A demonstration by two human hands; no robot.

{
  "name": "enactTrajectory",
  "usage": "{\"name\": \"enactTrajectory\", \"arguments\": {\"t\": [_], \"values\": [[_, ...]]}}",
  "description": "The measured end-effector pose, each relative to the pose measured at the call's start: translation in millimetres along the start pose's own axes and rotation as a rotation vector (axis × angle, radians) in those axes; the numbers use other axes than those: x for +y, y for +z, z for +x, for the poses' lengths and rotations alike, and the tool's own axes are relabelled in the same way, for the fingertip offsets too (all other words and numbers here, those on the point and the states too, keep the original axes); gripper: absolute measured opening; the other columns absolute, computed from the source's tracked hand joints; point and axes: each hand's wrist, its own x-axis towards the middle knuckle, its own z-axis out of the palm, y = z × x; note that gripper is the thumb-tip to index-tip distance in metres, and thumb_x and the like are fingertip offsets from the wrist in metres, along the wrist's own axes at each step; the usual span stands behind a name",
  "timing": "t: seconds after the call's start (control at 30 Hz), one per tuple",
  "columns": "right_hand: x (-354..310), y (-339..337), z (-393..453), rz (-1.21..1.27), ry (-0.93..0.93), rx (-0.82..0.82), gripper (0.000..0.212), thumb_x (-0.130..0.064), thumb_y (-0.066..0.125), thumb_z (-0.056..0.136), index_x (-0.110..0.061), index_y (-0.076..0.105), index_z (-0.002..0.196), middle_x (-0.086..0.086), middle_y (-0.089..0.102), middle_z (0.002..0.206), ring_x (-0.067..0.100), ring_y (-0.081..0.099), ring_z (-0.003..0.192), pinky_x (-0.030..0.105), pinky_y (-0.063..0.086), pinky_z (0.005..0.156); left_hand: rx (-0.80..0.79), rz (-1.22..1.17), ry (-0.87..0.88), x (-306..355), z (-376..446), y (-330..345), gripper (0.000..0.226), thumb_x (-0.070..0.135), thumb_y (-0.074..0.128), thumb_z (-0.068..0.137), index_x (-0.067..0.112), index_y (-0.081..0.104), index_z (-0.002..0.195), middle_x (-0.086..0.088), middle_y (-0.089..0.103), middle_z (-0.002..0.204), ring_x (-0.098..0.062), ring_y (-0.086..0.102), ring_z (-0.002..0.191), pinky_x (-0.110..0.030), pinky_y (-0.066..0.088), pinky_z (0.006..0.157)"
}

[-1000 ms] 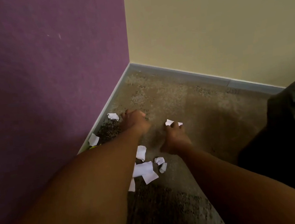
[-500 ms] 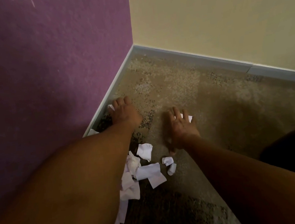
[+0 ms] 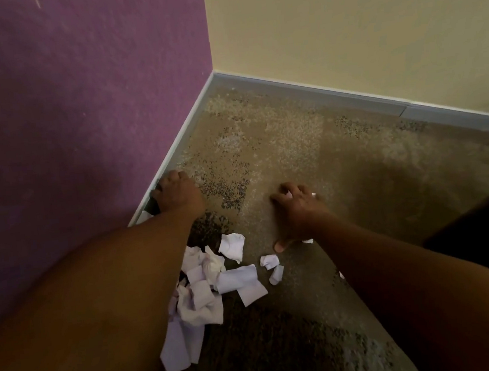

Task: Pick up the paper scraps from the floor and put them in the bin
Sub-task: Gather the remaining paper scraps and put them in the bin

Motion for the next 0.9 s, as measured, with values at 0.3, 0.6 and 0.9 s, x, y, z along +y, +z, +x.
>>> {"name": "enactTrajectory", "arguments": {"t": [0.3, 0.6, 0.9], "values": [[14.4, 30.7, -40.3, 0.036, 0.091, 0.12, 0.092, -0.081, 0.054, 0.072, -0.034, 0.029, 0.147, 0.006, 0.023, 0.154, 0.032, 0.025, 0.141, 0.057, 0.036, 0.107, 0.107, 0.085, 0.076, -37.9, -42.2, 22.4, 0.057, 0.043, 0.047, 0.095, 0.006, 0.04, 0.137, -0.018, 0.042, 0.142, -0.036, 0.043, 0.129, -0.05, 0.037, 0.105], [28.6, 87.8, -104.2, 0.253, 0.139, 0.367, 0.063, -0.08, 0.044, 0.076, -0.046, 0.046, 0.129, -0.003, 0.034, 0.145, 0.024, 0.033, 0.134, 0.047, 0.03, 0.11, 0.225, 0.081, -0.042, -76.0, -102.2, 48.4, 0.045, 0.046, 0.053, 0.088, 0.015, 0.058, 0.12, -0.01, 0.058, 0.124, -0.029, 0.053, 0.112, -0.045, 0.033, 0.091], [-0.8, 127.5, -128.0, 0.424, 0.261, 0.49, 0.1, -0.093, 0.037, 0.067, -0.036, 0.027, 0.148, -0.003, 0.013, 0.163, 0.021, 0.0, 0.152, 0.046, 0.0, 0.123, 0.291, -0.385, -0.183, -99.0, -137.5, 72.1, 0.034, 0.038, 0.058, 0.091, 0.015, 0.063, 0.114, -0.013, 0.056, 0.126, -0.035, 0.046, 0.12, -0.051, 0.039, 0.098]]}}
